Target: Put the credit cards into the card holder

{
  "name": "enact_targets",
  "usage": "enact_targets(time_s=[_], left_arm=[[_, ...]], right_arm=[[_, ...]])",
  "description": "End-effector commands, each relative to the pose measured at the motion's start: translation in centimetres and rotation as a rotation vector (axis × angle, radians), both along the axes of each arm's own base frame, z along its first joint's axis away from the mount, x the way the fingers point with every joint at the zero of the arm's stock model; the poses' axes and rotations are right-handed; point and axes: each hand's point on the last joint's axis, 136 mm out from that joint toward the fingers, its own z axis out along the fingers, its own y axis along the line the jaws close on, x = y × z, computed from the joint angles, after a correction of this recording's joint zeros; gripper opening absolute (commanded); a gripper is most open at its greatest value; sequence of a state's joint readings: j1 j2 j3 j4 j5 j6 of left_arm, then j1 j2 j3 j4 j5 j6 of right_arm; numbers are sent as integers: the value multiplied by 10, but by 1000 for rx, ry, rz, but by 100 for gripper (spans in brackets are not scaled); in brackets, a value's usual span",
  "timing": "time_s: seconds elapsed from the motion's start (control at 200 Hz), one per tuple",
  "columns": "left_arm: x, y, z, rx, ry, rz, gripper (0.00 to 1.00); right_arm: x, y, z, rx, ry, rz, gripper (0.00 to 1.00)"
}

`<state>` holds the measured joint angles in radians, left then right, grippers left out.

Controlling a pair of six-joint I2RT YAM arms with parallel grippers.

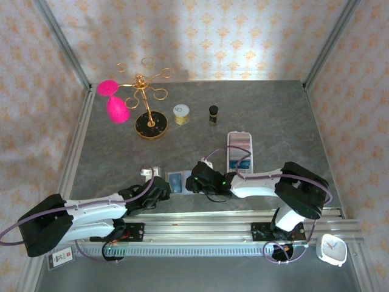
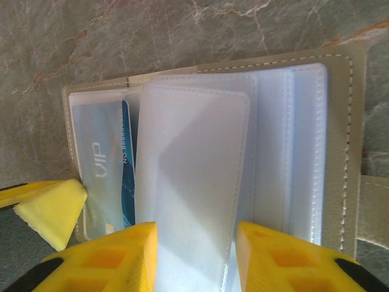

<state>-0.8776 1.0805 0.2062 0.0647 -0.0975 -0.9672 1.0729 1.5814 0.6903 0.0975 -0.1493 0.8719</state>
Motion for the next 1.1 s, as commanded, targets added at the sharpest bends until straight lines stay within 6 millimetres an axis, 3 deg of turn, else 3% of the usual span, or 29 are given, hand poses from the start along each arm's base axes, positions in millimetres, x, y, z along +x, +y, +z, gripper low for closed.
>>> enact_targets(time_s=[0.0,0.285,0.786,1.091], left_arm=[[-26,16,-34,90,124,-45,16],[-26,17,-33,88,123,-43,16],[-26,15,-35,95,132,-52,16],[-26,9,-30,68,127,-78,17]], right_arm=[[-3,-3,-6,4,15,-13,39],[1,2,17,24,-31,-1,37],[0,12,25,62,-38,23,36],[7,9,31,59,-67,-14,5]])
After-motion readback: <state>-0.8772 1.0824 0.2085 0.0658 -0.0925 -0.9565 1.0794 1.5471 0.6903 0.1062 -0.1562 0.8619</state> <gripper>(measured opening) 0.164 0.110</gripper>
